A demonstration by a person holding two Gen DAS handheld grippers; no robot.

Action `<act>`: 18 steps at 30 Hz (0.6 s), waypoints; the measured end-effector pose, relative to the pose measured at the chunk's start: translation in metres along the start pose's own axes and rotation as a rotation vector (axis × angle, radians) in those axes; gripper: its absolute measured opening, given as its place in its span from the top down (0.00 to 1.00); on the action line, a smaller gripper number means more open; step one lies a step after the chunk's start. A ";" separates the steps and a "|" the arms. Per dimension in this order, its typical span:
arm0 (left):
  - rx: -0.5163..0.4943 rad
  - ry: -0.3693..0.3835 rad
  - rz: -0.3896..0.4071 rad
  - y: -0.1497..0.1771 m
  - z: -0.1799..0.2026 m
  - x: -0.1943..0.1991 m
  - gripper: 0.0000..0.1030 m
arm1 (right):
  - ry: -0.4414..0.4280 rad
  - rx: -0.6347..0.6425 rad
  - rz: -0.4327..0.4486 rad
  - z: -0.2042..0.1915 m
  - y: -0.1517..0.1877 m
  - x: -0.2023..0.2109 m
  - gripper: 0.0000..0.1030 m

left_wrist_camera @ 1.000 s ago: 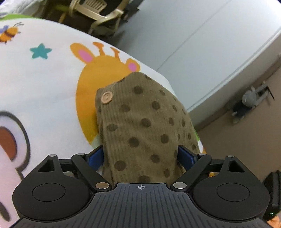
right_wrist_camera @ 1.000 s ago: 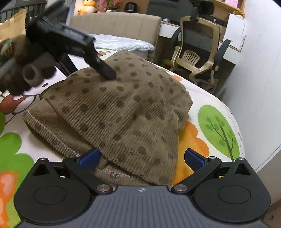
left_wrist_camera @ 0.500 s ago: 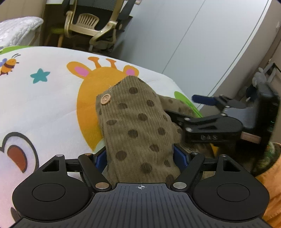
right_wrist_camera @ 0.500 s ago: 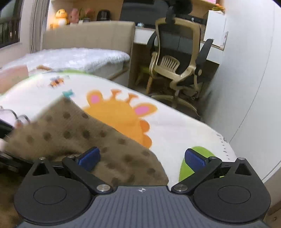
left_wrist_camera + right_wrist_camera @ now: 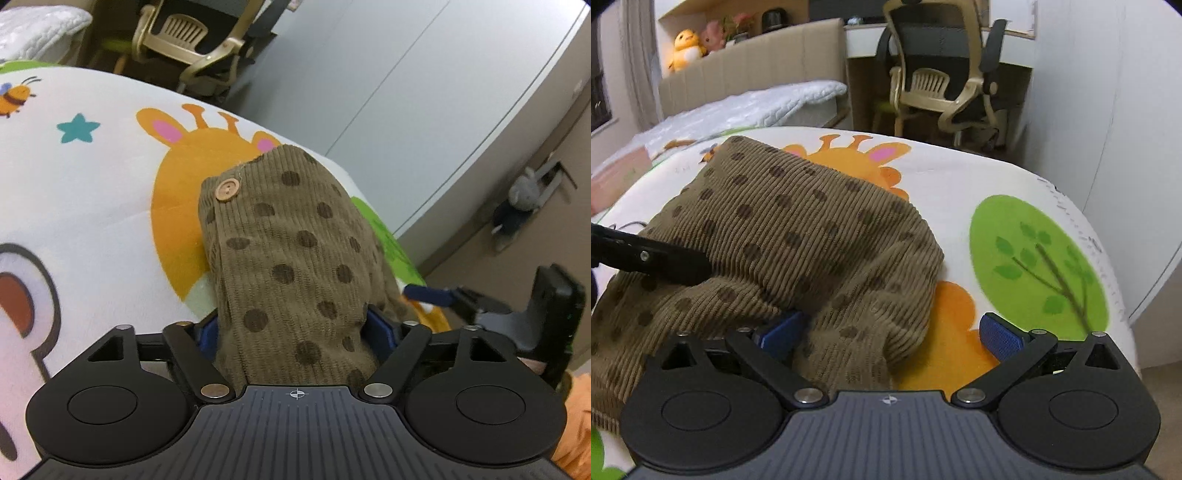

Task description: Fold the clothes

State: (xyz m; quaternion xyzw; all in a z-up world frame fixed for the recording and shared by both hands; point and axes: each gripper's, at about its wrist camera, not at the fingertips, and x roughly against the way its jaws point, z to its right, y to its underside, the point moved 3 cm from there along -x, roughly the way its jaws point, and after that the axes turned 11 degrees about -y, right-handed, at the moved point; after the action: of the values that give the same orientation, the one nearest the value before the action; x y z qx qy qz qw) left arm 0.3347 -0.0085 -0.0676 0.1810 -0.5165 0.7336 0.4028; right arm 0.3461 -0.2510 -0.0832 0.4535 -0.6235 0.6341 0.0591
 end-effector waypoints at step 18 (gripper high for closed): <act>0.178 -0.270 0.198 -0.047 -0.194 0.109 0.26 | -0.065 0.318 0.001 -0.192 -0.111 -0.161 0.06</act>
State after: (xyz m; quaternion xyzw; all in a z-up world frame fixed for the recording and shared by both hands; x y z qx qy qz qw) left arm 0.3339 0.2176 -0.0426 0.2611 -0.5142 0.7815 0.2381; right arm 0.4146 0.0145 -0.0693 0.4771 -0.5169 0.7100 -0.0340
